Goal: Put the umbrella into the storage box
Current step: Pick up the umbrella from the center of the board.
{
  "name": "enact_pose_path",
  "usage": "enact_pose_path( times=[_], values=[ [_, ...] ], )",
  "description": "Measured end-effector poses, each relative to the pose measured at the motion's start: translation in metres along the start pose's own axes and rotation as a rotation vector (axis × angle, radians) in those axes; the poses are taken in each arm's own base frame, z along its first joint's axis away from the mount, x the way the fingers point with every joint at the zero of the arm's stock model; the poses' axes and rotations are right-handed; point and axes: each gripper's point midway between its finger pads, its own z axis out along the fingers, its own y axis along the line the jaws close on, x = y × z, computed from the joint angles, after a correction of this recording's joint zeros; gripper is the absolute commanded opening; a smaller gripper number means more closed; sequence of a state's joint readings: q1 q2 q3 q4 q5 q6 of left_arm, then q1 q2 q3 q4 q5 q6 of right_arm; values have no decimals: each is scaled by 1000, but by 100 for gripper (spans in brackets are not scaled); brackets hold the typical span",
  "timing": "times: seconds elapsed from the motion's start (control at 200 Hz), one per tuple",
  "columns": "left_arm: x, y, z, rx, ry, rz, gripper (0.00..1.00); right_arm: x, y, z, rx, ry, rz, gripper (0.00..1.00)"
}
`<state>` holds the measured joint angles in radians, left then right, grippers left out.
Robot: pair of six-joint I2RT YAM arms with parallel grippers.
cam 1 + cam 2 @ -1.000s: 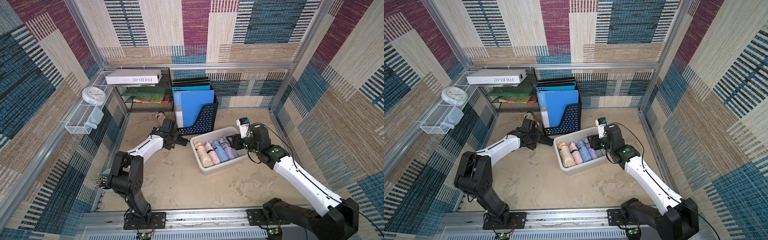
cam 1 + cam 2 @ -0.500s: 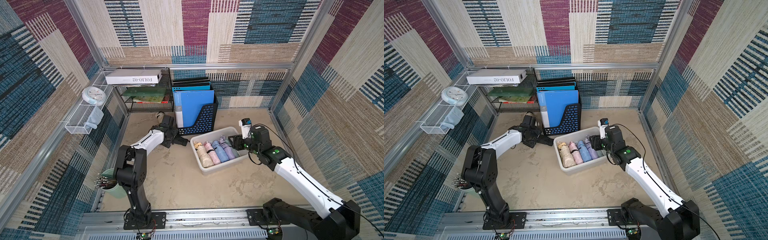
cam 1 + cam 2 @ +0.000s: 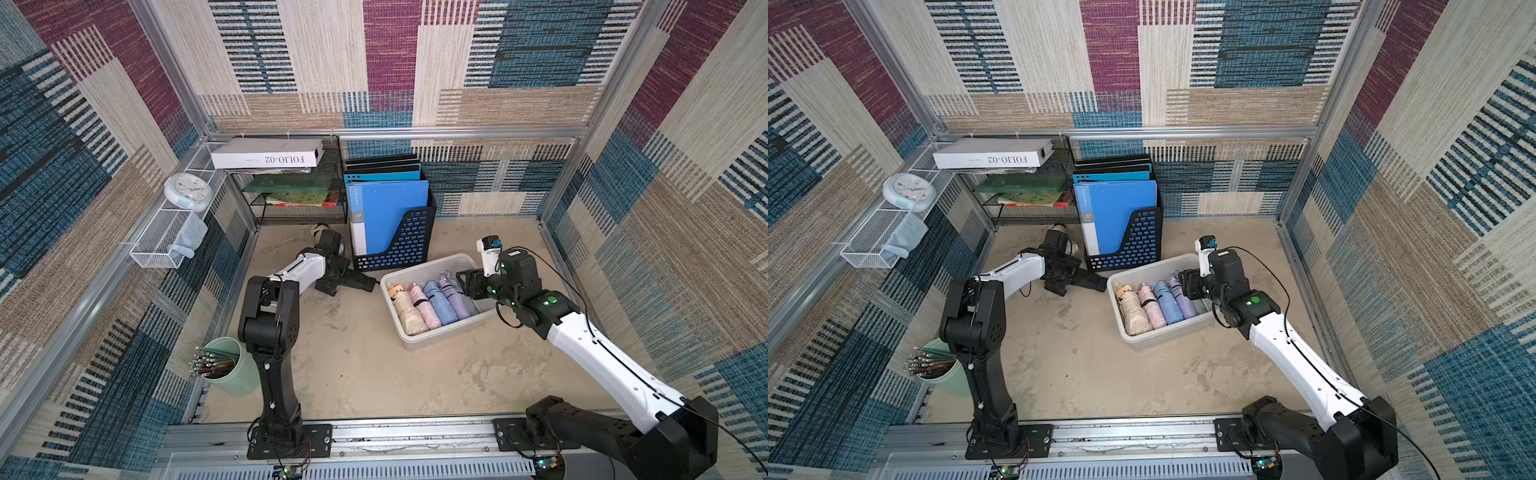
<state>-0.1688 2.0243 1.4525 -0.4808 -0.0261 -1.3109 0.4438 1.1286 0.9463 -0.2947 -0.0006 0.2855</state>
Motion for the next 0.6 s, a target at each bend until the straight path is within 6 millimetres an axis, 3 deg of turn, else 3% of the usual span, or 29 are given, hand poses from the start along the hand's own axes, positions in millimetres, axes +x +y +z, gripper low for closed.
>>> enact_pose_path(
  times=[0.306, 0.601],
  values=[
    [8, 4, 9, -6, 54, 3, 66, -1, -1, 0, 8, -1, 10, 63],
    [26, 56, -16, -67, 82, -43, 49, 15, -10, -13, 31, -18, 37, 62]
  ],
)
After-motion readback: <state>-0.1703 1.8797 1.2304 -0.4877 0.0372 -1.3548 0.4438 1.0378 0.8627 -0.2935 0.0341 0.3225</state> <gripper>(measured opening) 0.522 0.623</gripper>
